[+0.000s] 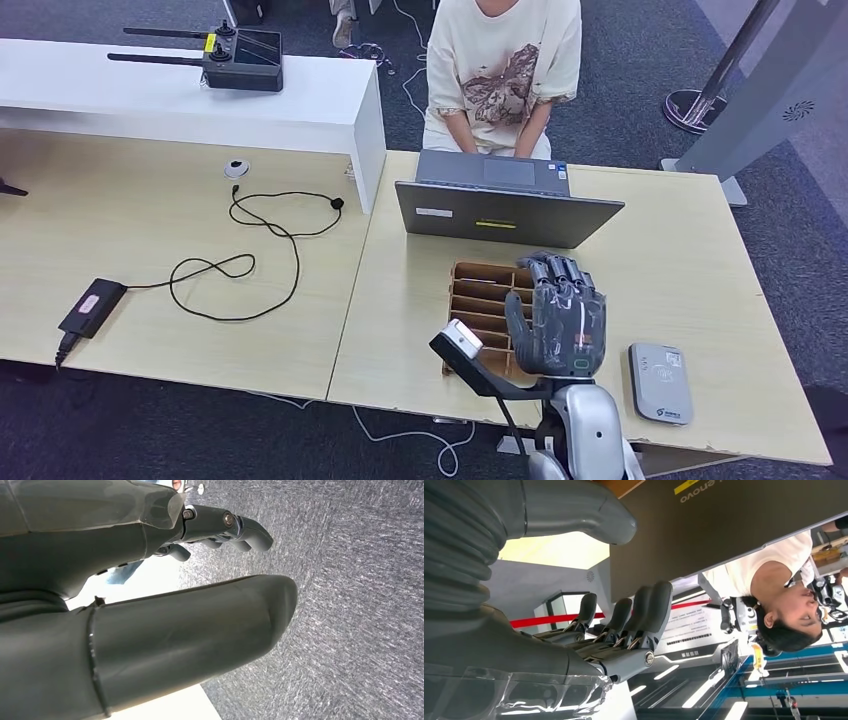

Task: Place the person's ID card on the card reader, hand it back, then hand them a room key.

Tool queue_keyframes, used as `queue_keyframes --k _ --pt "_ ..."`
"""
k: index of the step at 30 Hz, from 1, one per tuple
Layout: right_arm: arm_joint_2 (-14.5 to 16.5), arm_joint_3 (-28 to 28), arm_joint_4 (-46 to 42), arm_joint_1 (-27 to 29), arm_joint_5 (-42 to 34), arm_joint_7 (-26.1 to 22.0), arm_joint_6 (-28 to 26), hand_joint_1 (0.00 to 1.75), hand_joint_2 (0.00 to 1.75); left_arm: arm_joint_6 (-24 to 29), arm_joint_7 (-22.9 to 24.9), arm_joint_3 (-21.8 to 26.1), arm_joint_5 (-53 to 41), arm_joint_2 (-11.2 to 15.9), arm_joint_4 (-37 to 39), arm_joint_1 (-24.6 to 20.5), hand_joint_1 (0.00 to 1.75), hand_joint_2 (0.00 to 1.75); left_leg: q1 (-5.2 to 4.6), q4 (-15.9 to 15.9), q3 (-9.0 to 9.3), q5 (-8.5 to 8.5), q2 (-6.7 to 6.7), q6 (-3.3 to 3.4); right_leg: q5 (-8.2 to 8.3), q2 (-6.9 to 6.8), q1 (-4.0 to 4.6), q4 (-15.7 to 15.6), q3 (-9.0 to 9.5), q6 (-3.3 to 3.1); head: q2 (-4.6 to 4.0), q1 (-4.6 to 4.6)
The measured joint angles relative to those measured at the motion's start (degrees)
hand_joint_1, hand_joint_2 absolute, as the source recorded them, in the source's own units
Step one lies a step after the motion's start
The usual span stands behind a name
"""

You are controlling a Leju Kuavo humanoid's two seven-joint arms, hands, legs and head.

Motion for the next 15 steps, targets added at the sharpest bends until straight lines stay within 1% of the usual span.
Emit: queue_keyframes --k 5,8,10,12,14,15 --pt "0.51 0.11 1.30 -0.82 -0.46 -0.29 0.52 0.93 1.75 -0.17 0.05 0.00 0.00 0.01 0.00 -0.04 0.00 0.00 0.00 0.00 0.00 0.00 0.00 0.00 0.00 0.00 0.00 0.00 0.00 0.00 0.01 0.01" --pt "0.76 0.25 2.21 -1.19 -0.63 -0.29 0.71 0.94 1.75 -0.20 0.05 -0.01 0.00 0.01 0.00 -0.06 0.00 0.00 0.00 0.00 0.00 0.00 0.00 0.00 0.00 0.00 0.00 0.00 0.00 0.00 0.01 0.01" --pt "0.90 0.37 2.90 -1.45 -0.72 -0.29 0.79 0.88 1.75 -0.24 0.04 -0.01 0.00 0.00 0.00 -0.08 0.00 0.00 0.00 0.00 0.00 0.00 0.00 0.00 0.00 0.00 0.00 0.00 0.00 0.00 0.00 0.01" --pt "1.09 0.45 3.52 -1.69 -0.80 -0.29 0.86 0.89 1.75 -0.27 0.02 0.00 0.00 0.00 0.00 -0.08 0.00 0.00 0.00 0.00 0.00 0.00 0.00 0.00 0.00 0.00 0.00 0.00 0.00 0.00 -0.01 0.01" --pt "1.29 0.49 4.14 -1.99 -0.86 -0.31 0.89 0.98 1.75 -0.29 -0.07 -0.01 0.00 0.00 0.00 -0.08 0.00 0.00 0.00 0.00 0.00 0.00 0.00 0.00 0.00 0.00 0.00 0.00 0.00 0.00 -0.01 0.01" --pt "1.39 0.50 4.44 -2.15 -0.91 -0.32 0.90 0.96 1.75 -0.30 -0.11 -0.01 0.00 0.00 0.00 -0.08 0.00 0.00 0.00 0.00 0.00 0.00 0.00 0.00 0.00 0.00 0.00 0.00 0.00 0.00 0.00 0.01"
